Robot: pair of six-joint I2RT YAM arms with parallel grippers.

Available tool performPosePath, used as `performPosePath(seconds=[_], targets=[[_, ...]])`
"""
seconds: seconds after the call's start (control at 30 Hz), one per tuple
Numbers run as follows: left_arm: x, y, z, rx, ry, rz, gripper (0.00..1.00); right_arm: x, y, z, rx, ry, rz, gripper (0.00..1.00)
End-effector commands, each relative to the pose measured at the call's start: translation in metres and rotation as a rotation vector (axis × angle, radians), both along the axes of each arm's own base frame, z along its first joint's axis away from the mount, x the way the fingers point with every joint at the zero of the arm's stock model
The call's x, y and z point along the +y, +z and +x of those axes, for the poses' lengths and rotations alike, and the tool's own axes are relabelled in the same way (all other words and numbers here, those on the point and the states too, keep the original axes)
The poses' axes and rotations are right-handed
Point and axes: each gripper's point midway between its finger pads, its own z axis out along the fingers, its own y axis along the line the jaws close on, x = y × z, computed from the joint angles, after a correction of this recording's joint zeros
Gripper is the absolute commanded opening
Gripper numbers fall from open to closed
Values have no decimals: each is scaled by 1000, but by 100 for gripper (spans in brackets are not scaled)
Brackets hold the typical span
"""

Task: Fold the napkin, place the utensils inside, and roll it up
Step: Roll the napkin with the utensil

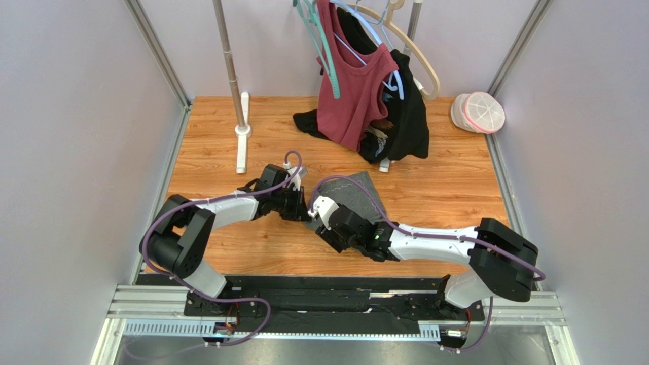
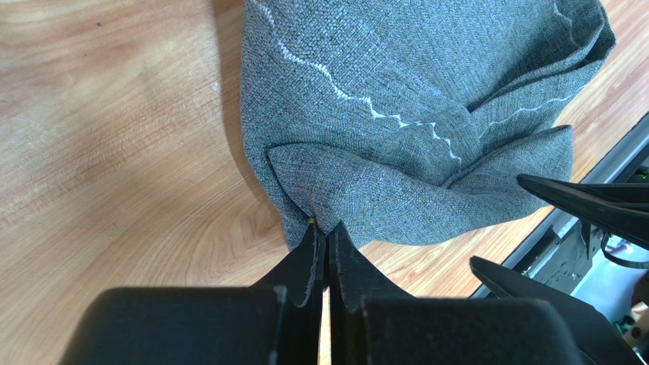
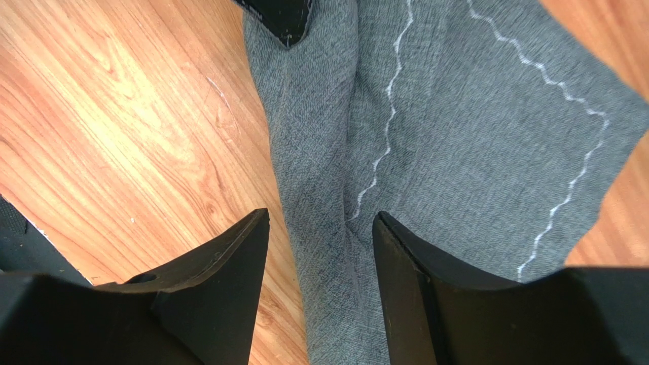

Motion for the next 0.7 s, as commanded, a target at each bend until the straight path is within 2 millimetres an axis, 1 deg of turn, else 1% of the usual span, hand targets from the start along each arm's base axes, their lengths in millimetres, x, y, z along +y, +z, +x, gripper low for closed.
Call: performPosePath(seconds=[0.0,0.17,0.4,0.5,0.57,0.67], targets=[[-1,1,-2,31,-8,6,0,15,36,11,-129,12,50,56],[-1,1,-2,37,-6,10,0,24,38,1,-123,68,70,55],[-1,1,-2,44,-6,11,0,30,29,-4,-101,102,61,54],[-1,2,-3,44,-10,13,0,30,21,-5,-88,109,42,52],[-1,2,-2,43,-9,13,0,28,13,-2,-91,98,15,52],[-2,2,-2,44,-12,12,0,27,6,0,-93,96,-8,52]])
